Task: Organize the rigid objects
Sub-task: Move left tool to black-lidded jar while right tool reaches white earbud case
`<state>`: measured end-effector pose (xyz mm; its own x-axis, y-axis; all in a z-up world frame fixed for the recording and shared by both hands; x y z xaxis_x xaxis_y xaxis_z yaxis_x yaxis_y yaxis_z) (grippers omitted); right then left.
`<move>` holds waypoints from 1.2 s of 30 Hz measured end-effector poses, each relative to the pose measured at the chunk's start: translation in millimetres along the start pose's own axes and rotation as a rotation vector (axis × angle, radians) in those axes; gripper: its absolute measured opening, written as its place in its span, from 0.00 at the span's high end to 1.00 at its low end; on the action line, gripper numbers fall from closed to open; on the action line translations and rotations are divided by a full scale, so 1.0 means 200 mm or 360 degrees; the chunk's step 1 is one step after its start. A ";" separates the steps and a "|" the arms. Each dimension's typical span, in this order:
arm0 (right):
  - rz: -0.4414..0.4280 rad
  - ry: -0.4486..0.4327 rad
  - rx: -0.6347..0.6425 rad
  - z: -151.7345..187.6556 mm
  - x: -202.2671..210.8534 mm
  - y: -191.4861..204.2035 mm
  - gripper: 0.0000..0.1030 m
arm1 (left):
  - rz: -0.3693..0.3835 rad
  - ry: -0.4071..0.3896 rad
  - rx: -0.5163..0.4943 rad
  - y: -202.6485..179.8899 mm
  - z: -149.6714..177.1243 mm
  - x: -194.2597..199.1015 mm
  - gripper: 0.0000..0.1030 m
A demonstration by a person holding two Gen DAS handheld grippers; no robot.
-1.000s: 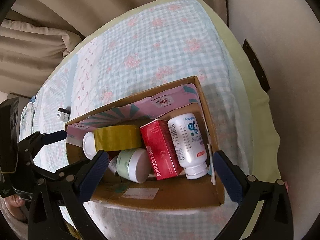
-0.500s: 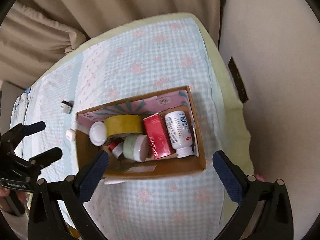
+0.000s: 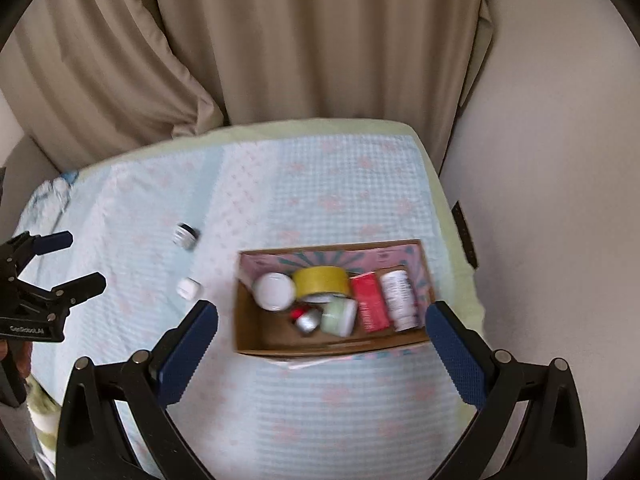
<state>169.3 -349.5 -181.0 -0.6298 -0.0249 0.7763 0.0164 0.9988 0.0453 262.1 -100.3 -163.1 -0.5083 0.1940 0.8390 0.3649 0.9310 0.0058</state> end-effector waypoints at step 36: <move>0.0196 0.0115 -0.0414 0.53 -1.23 1.37 0.00 | 0.0251 0.0457 -0.0068 0.94 -0.01 -1.49 0.00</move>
<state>246.0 -66.3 -426.1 -0.5539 0.0836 0.8284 0.2935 0.9507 0.1003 483.6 15.6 -409.9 -0.2048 0.2339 0.9505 0.4572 0.8814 -0.1184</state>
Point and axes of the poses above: each gripper's, at about its wrist camera, not at the fingertips, and x roughly against the way its jaws point, y to its left, z to its underside, the point moved 1 cm from there along -x, roughly the way its jaws point, and after that the axes turned 5 degrees about -y, right-handed, at the moved point
